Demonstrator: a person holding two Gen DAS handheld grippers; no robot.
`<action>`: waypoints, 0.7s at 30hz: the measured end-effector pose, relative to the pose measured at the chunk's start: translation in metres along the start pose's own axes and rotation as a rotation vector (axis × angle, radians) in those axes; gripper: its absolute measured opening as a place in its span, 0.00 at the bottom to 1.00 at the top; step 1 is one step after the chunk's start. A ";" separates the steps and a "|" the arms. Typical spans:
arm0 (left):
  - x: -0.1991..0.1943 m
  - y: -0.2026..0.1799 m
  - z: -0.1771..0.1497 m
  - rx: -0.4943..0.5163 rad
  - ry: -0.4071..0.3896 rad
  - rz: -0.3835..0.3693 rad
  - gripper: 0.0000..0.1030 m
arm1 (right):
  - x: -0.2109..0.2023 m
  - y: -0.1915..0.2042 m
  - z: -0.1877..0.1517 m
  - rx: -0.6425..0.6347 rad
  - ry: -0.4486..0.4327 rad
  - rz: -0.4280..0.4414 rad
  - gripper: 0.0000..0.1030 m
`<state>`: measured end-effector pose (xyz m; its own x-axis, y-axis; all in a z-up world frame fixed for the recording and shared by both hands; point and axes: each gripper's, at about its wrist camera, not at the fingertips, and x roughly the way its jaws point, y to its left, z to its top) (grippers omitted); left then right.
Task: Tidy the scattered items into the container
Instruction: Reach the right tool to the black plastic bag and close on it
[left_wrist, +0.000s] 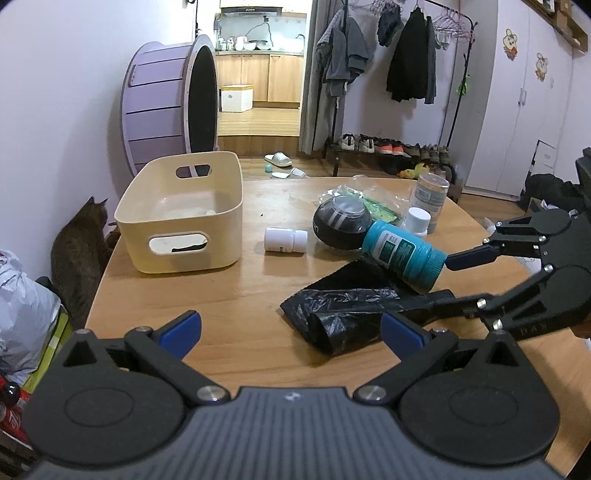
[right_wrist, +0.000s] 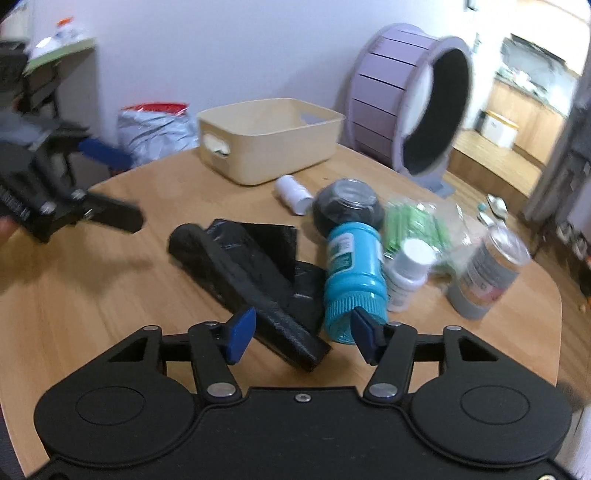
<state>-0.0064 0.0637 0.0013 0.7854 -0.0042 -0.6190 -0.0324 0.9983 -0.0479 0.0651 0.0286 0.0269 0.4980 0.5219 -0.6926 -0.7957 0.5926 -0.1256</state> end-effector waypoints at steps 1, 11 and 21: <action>0.000 0.001 0.000 -0.002 0.000 0.000 1.00 | 0.000 0.004 0.001 -0.031 -0.006 0.011 0.55; -0.005 0.011 0.001 -0.030 -0.017 -0.014 1.00 | 0.013 0.023 0.008 -0.158 -0.002 0.104 0.35; -0.002 0.016 -0.001 -0.033 -0.006 -0.018 1.00 | 0.032 0.030 0.008 -0.226 0.020 0.068 0.40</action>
<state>-0.0089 0.0798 0.0009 0.7896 -0.0215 -0.6133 -0.0386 0.9957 -0.0846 0.0602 0.0683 0.0066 0.4358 0.5423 -0.7184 -0.8851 0.4030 -0.2327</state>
